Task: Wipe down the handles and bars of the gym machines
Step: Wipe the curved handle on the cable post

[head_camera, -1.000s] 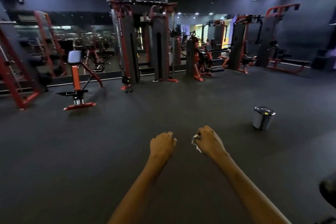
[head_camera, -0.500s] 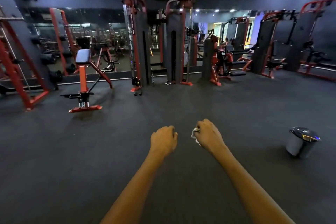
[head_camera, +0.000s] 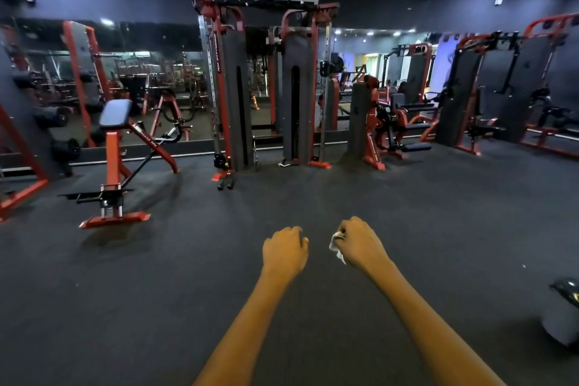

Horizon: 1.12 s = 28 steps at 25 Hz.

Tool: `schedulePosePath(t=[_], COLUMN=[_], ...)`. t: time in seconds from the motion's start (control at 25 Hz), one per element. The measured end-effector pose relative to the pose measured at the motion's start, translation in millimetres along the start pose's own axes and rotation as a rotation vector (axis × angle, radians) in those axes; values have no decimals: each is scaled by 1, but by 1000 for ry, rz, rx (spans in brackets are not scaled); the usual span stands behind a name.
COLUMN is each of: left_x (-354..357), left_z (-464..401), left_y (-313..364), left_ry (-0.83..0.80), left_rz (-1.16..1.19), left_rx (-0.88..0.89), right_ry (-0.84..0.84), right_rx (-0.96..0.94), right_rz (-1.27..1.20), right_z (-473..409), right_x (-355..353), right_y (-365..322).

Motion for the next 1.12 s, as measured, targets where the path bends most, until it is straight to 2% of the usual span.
schedulePosePath(t=[0.16,0.48,0.72,0.92,1.12], left_x=[12,77,86,119,151], left_z=[-152,-455,-689,-885,-1077], left_y=[10,25,38,33,42], left_ry=[0,-20,-6,21,-11], left_rz=[13,-21,-5,25,28], left_rx=[19,43,14,-18,15], right_ry=[16,-20,10,-62,-41], right_rx=[0,7,-33,6,17], right_rz=[24,-32,-29,-82,-67], right_z=[-144,-436,-667,-853,-1029], right_x=[20,105,117,169,198], right_y=[40,140,189,242,292])
Point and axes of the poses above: each hand's wrist, its own z-axis away from the middle knuckle, its own x-axis out of the palm, y = z × x, the point moved 9 cm from there along -z, towards the middle knuckle, and after that the axes turned 8 degrees about -x, right-handed, at the moved point
